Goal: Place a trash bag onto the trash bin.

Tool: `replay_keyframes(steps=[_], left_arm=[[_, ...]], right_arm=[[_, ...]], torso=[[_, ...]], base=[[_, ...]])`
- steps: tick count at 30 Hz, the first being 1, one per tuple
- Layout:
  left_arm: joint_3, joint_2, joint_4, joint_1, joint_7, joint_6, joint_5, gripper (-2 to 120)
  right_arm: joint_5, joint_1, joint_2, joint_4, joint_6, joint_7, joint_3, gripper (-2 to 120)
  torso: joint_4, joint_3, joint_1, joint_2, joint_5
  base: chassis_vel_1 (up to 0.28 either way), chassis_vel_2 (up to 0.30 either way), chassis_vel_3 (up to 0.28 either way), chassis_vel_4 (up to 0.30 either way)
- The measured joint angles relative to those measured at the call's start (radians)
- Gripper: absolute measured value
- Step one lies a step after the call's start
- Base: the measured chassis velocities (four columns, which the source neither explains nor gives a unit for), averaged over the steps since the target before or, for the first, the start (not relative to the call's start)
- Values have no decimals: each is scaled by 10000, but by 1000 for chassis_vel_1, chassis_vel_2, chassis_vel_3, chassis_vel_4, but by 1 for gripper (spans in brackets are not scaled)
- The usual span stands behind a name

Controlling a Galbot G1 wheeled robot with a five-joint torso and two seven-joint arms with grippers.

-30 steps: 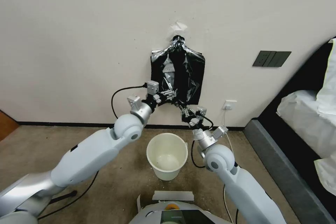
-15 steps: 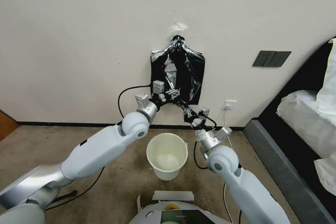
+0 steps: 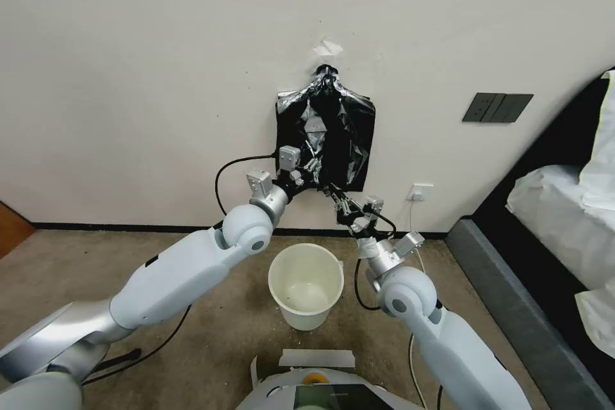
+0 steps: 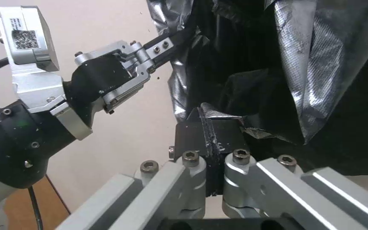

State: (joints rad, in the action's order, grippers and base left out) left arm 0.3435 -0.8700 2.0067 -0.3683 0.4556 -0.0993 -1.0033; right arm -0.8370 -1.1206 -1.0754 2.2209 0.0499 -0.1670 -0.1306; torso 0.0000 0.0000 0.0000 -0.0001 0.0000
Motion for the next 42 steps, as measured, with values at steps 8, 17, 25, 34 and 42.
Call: replay_keyframes(steps=[8, 17, 25, 34, 42], left_arm=[[-189, 122, 96, -34, 39, 25, -84, 0], [-1088, 1104, 1113, -471, -25, 116, -375, 0], [-1702, 1551, 1728, -1113, -211, 251, -437, 0], [-1760, 1490, 1823, -1231, -258, 272, -428, 0], [-1565, 1308, 1696, -1018, -243, 274, -461, 0]], right_arm=[[-34, -23, 17, 67, 0, -10, -55, 0], [458, -814, 213, 736, 577, -424, -724, 20], [1274, -1498, 714, 1767, 1375, -1029, -1356, 46], [3418, -182, 2324, 1541, 2208, -1057, -978, 80], [3184, 2830, 3828, 956, 2440, -853, 1006, 100]], torso=[[0, 0, 0, 0, -1], [1, -1, 0, 1, -1], [-1, -2, -1, 1, 0], [-2, -1, -1, 1, 2], [1, 0, 0, 1, -1]], base=[[0, 0, 0, 0], [0, 0, 0, 0], [0, 0, 0, 0], [0, 0, 0, 0], [0, 0, 0, 0]])
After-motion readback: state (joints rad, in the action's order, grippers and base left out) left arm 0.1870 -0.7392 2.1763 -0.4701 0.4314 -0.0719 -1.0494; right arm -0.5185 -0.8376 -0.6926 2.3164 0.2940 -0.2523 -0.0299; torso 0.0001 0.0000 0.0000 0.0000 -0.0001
